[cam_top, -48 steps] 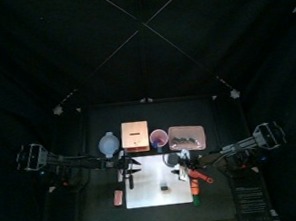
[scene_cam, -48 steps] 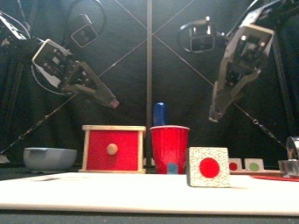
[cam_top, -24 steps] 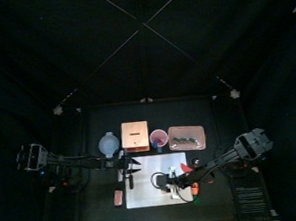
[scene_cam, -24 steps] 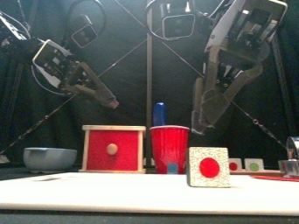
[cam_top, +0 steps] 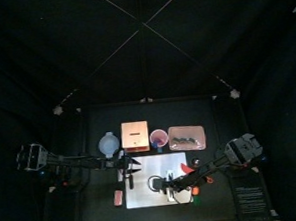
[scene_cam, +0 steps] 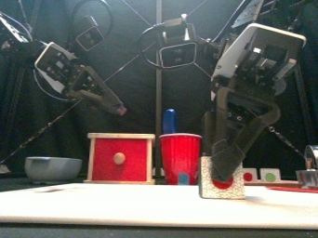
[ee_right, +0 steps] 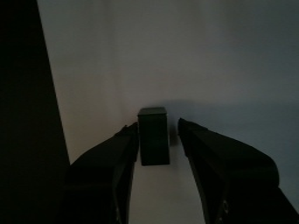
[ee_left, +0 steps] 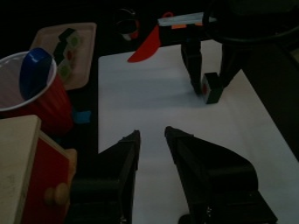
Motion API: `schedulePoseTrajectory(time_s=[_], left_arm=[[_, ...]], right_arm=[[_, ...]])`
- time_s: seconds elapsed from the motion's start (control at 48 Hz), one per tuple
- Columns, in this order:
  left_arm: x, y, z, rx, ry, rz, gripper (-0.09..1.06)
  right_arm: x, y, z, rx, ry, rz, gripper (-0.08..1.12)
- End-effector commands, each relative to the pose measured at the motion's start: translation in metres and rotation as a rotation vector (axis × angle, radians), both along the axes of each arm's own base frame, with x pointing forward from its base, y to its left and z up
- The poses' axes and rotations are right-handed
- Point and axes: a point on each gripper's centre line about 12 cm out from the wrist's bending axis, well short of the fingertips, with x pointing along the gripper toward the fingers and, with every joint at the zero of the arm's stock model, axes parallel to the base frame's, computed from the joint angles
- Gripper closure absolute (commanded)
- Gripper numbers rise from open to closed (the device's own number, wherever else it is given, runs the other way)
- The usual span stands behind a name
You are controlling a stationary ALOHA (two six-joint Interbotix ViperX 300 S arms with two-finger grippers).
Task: Place sushi on board then cut the sushi with the knife then place the pieces on the plate
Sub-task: Place the 4 sushi pieces on the plate
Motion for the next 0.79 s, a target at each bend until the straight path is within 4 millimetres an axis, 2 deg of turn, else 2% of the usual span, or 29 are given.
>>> schedulePoseTrajectory(time_s=[0.021, 0.125, 0.25, 0.396, 0.542, 0.667, 0.792], left_arm=[[0.002, 0.001, 0.007, 0.002, -0.026, 0.001, 0.25], [0.002, 0.001, 0.007, 0.003, -0.026, 0.000, 0.25], [0.002, 0.001, 0.007, 0.003, -0.026, 0.000, 0.25], [0.002, 0.001, 0.007, 0.003, -0.026, 0.000, 0.25], [0.002, 0.001, 0.007, 0.003, -0.023, 0.000, 0.25], [0.003, 0.000, 0.006, 0.010, -0.022, -0.006, 0.25], [0.001, 0.000, 0.005, 0.015, -0.017, -0.012, 0.25]], right_arm=[[0.005, -0.002, 0.020, 0.005, -0.047, -0.002, 0.36], [-0.001, -0.010, 0.030, -0.016, -0.041, -0.016, 0.44], [-0.019, -0.040, 0.044, -0.078, 0.005, -0.081, 0.46], [-0.054, -0.094, 0.068, -0.151, 0.042, -0.211, 0.46], [-0.091, -0.148, 0.080, -0.189, 0.052, -0.362, 0.46], [-0.127, -0.197, 0.081, -0.205, 0.042, -0.522, 0.46], [-0.151, -0.234, 0.073, -0.194, 0.033, -0.651, 0.46]])
